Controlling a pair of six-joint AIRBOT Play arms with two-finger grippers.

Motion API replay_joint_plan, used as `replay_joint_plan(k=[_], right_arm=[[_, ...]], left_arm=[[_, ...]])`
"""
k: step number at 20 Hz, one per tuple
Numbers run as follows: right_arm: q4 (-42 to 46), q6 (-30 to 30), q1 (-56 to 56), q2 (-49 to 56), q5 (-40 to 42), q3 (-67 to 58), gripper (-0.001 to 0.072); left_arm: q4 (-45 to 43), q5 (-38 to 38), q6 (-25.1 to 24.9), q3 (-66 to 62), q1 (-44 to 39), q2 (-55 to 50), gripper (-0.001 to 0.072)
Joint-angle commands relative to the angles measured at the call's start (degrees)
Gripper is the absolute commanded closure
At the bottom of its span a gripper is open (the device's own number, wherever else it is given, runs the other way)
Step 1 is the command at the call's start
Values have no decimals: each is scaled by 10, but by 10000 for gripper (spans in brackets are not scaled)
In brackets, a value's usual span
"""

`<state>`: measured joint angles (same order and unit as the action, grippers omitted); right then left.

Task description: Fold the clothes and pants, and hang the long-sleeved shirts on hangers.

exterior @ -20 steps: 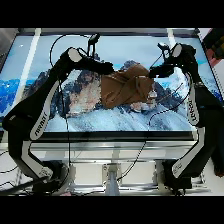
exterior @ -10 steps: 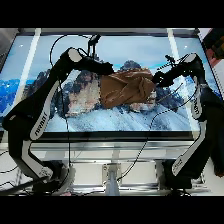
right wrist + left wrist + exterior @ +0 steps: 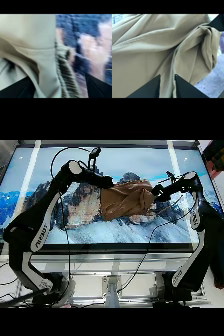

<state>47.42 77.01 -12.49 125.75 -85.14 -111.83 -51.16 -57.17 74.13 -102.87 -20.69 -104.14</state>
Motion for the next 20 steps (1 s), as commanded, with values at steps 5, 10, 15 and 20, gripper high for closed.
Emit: replay_joint_plan(k=[5,10,15,20], right_arm=[[-81,-4,76,35,51,0,29],[-127,-46,139,35,98,0,426],[-127,-122,172,25,72,-23,684],[-126,-120,127,-61,122,-33,684]], left_arm=[[0,-1,0,0,1,0,507],[0,-1,0,0,1,0,507],[-7,4,-57,0,1,0,695],[-7,4,-62,0,1,15,695]])
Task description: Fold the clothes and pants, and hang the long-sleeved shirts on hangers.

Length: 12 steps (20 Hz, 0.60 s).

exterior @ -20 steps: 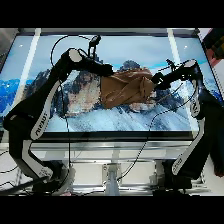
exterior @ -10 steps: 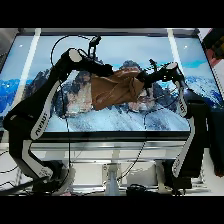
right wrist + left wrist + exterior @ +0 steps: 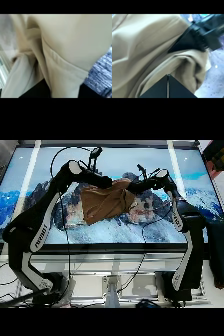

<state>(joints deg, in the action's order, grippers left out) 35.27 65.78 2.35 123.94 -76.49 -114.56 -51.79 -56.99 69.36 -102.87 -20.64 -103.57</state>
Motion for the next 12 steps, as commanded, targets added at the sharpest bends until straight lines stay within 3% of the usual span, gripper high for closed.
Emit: replay_joint_plan(k=[1,3,6,12], right_arm=[[-4,-2,-40,-62,42,-5,684],[0,21,-89,-99,42,-5,684],[37,79,-172,-147,32,-5,684],[195,165,-371,-242,-59,-5,684]], left_arm=[[-1,4,-28,0,0,20,695],[-1,7,-56,0,0,47,695],[-1,8,-60,0,2,93,695],[-9,7,-59,0,31,197,695]])
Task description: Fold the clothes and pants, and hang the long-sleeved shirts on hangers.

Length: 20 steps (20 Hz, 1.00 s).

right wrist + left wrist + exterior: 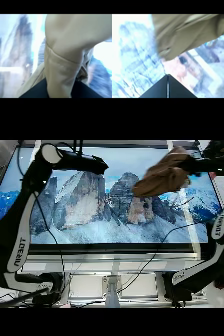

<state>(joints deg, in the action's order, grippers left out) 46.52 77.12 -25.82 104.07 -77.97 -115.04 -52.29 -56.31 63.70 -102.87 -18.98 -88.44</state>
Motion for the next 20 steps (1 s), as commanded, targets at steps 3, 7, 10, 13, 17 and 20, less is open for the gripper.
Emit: replay_joint_plan(k=[3,7,10,13,17,20], right_arm=[[110,80,-203,-91,-68,0,684],[173,130,-342,-144,-97,0,684],[273,133,-429,-171,-142,0,684],[381,156,-511,-191,-168,12,684],[412,167,-608,-202,-220,42,684],[409,168,-652,-205,-251,90,684]], left_arm=[[-4,-19,-3,0,31,97,695],[-19,-20,-3,0,48,159,695],[-35,-23,-3,0,51,196,694],[-54,-23,-3,0,52,219,694],[-64,-23,-3,0,52,223,695],[-64,-23,-3,0,52,222,695]])
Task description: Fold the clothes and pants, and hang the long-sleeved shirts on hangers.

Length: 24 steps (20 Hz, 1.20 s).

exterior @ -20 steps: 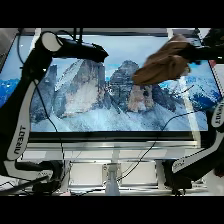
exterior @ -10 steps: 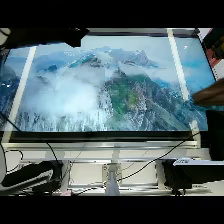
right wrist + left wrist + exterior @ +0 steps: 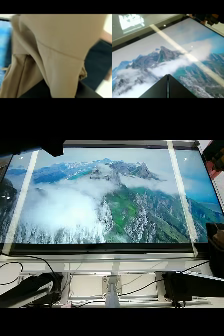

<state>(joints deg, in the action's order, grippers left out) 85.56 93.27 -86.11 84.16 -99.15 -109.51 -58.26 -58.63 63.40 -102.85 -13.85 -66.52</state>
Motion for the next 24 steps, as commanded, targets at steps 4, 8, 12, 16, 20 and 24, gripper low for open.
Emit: replay_joint_plan(k=[4,8,12,16,20,24], right_arm=[[24,6,-62,-24,-33,116,679],[32,3,-62,-24,-18,123,23],[31,3,-62,-25,-21,123,24],[-41,3,-61,-29,12,123,55],[-245,-30,-37,-29,75,121,395],[-313,-105,78,-29,93,93,684]], left_arm=[[-4,0,0,0,0,3,695],[-4,1,0,0,0,3,694],[-4,1,0,0,0,3,694],[-5,1,0,0,0,3,694],[-4,1,0,0,0,3,694],[-4,1,0,0,0,3,694]])
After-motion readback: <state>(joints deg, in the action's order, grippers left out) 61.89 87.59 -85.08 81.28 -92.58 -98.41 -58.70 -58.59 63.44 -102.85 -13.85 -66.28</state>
